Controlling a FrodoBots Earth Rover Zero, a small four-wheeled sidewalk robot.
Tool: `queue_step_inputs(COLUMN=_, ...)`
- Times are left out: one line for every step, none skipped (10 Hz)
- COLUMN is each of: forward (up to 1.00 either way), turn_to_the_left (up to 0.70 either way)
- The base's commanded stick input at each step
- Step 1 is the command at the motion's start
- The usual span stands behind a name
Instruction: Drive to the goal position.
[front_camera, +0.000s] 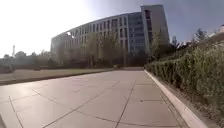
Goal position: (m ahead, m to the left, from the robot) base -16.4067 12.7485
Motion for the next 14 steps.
queue_step_inputs(forward=0.04, turn_to_the_left=0.0)
queue_step_inputs(forward=0.04, turn_to_the_left=0.0)
queue_step_inputs(forward=0.04, turn_to_the_left=0.0)
queue_step_inputs(forward=0.04, turn_to_the_left=0.0)
queue_step_inputs(forward=0.04, turn_to_the_left=0.0)
queue_step_inputs(forward=0.04, turn_to_the_left=0.0)
queue_step_inputs(forward=0.04, turn_to_the_left=0.0)
queue_step_inputs(forward=0.04, turn_to_the_left=0.0)
queue_step_inputs(forward=0.04, turn_to_the_left=0.0)
queue_step_inputs(forward=0.04, turn_to_the_left=0.0)
queue_step_inputs(forward=0.04, turn_to_the_left=0.0)
queue_step_inputs(forward=0.04, turn_to_the_left=0.0)
queue_step_inputs(forward=0.04, turn_to_the_left=0.0)
queue_step_inputs(forward=0.04, turn_to_the_left=0.0)
